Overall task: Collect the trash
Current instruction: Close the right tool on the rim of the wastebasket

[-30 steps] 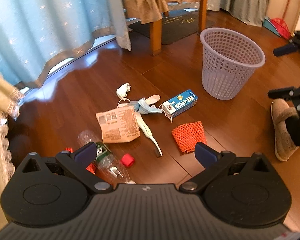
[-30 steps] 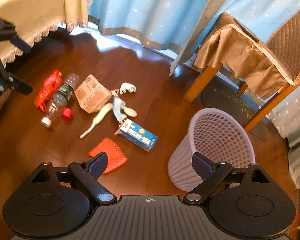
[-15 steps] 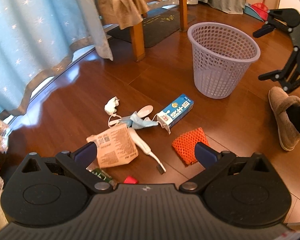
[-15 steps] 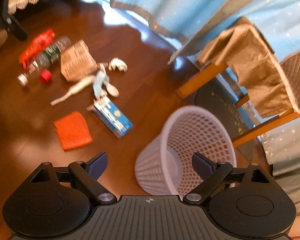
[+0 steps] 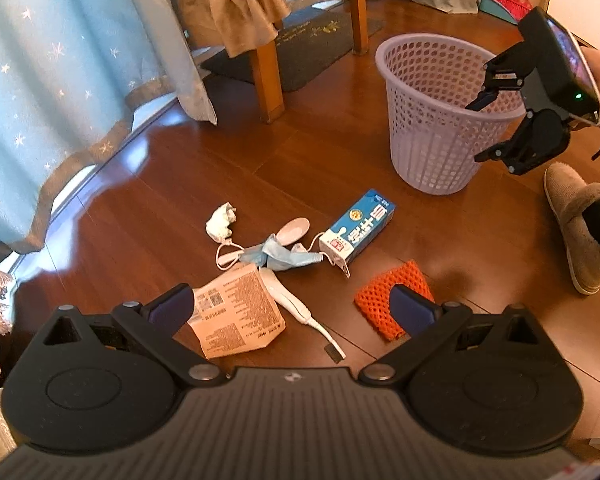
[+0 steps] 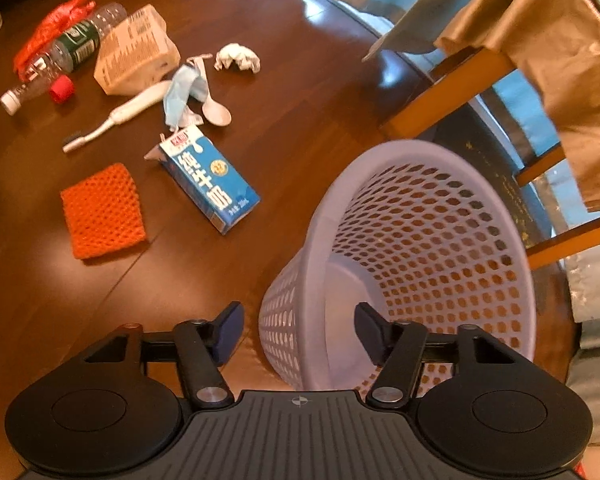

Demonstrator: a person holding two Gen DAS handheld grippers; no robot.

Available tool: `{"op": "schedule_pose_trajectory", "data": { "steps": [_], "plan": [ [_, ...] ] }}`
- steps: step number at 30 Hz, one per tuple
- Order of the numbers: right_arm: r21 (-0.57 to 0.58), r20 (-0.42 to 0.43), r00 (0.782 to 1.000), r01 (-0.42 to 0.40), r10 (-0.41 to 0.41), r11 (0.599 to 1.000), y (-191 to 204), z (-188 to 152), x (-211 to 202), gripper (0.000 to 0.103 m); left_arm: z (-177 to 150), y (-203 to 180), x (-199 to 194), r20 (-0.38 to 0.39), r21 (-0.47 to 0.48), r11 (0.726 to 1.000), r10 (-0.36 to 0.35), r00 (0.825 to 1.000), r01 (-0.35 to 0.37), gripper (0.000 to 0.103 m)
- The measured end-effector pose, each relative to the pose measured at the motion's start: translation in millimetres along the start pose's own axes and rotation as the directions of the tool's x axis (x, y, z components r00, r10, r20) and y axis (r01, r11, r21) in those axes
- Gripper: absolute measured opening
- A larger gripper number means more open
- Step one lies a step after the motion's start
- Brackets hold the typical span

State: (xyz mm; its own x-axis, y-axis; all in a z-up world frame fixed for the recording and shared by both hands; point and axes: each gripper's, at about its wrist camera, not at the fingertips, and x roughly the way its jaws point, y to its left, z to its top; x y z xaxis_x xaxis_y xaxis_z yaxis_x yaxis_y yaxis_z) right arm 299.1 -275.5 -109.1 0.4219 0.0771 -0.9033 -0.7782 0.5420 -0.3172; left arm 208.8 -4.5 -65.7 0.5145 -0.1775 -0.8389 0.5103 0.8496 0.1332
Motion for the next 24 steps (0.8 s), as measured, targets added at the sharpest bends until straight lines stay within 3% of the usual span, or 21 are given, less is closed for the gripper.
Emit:
{"op": "schedule_pose_trajectory", "data": {
  "steps": [13,19,24],
  "plan": [
    [-0.09,-0.036,0.993,0.111,-0.115,0.99,19.9,6.5,19.6,0.02,-1.0,6.5,-2.0,-0.003,-0.031,0.999,-0.016,1.0,0.016,0.102],
    [-0.16,-0.032,0.986,0.154,-0.161,0.975,41.4,11.9,14.8,0.019,-6.4,6.9,-1.8,-0.012,-0.035,0.999,-0.019,1.0,0.019,0.102],
    [-0.278,-0.031,0.974,0.207,-0.224,0.938,81.2,19.1,15.7,0.019,-16.3,9.3,0.7,-0.03,-0.044,0.999,-0.017,0.999,0.016,0.102]
  ]
}}
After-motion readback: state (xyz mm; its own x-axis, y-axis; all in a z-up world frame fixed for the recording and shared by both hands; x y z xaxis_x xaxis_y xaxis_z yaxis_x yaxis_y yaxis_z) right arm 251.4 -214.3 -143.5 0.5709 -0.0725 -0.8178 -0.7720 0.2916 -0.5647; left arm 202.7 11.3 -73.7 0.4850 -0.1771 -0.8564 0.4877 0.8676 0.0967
